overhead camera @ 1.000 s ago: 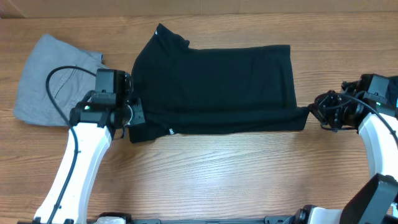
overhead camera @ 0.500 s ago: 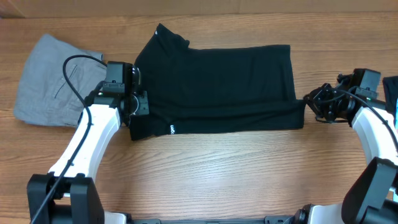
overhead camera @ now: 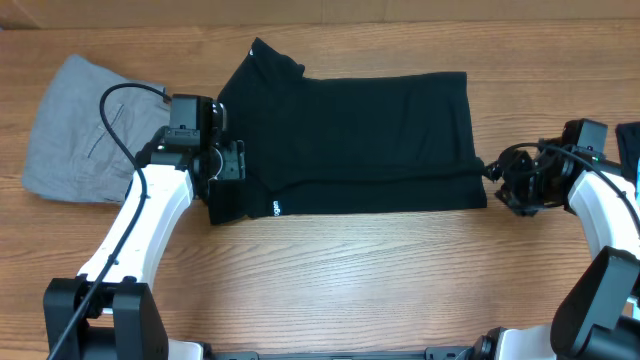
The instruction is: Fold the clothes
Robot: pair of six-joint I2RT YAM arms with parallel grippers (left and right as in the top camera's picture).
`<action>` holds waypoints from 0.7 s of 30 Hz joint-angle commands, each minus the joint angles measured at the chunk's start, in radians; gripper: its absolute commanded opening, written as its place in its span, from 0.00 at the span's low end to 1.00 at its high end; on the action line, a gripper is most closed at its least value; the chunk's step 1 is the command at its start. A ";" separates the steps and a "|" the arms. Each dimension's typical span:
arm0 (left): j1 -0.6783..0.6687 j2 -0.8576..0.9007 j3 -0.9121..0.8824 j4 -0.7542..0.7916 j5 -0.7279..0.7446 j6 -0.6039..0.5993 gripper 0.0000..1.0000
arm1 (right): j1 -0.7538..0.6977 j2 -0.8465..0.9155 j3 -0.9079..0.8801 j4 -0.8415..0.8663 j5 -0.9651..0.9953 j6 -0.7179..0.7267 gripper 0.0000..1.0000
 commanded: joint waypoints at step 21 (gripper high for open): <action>-0.015 0.228 -0.005 0.012 0.262 0.029 0.64 | 0.032 0.003 -0.036 -0.033 0.051 -0.066 0.51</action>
